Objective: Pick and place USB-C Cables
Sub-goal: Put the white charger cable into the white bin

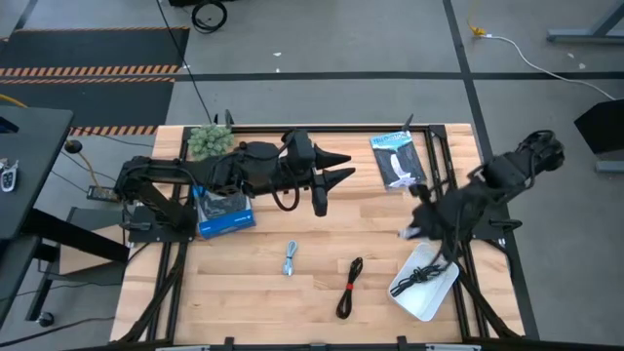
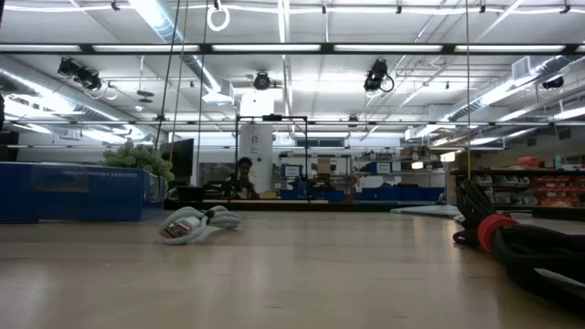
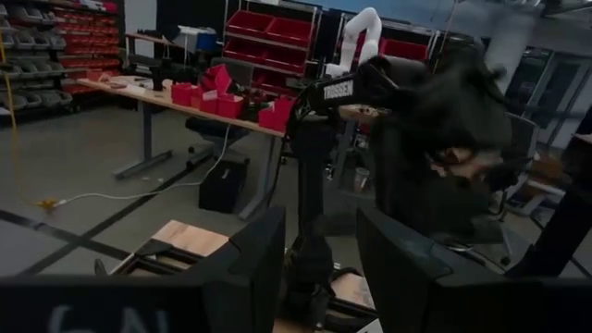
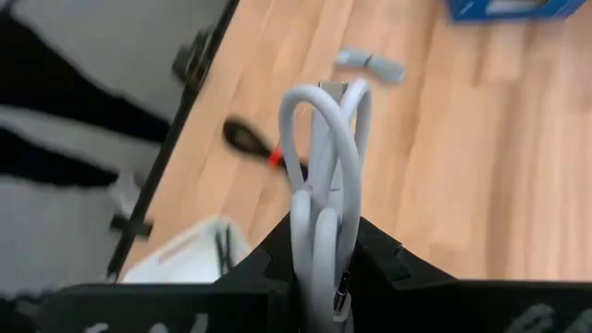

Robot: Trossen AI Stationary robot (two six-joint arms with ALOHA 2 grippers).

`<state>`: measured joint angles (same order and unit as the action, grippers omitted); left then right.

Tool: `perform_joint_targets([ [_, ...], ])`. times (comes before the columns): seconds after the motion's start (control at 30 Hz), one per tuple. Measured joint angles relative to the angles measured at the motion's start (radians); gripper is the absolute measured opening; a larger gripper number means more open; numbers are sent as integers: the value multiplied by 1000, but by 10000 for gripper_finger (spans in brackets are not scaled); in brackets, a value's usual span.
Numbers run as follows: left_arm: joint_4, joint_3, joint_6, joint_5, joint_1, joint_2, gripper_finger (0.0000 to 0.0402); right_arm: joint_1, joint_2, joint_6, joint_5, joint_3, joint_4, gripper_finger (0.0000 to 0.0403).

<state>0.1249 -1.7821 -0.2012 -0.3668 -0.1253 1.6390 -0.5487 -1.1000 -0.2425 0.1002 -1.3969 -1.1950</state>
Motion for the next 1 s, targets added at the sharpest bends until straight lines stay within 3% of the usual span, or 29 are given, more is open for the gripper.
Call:
perform_joint_targets([
  [0.2,0,0,0,0,0,0,142,-125,-2,-84,-37,169,43,60],
  [0.4,10,0,1,0,0,1,142,-233,-2,-139,-94,365,312,60],
  [0.63,16,0,-9,0,0,1,142,-348,-23,34,-105,520,401,60],
  [1.0,39,0,-31,0,0,1,142,-425,-152,147,-165,578,456,60],
])
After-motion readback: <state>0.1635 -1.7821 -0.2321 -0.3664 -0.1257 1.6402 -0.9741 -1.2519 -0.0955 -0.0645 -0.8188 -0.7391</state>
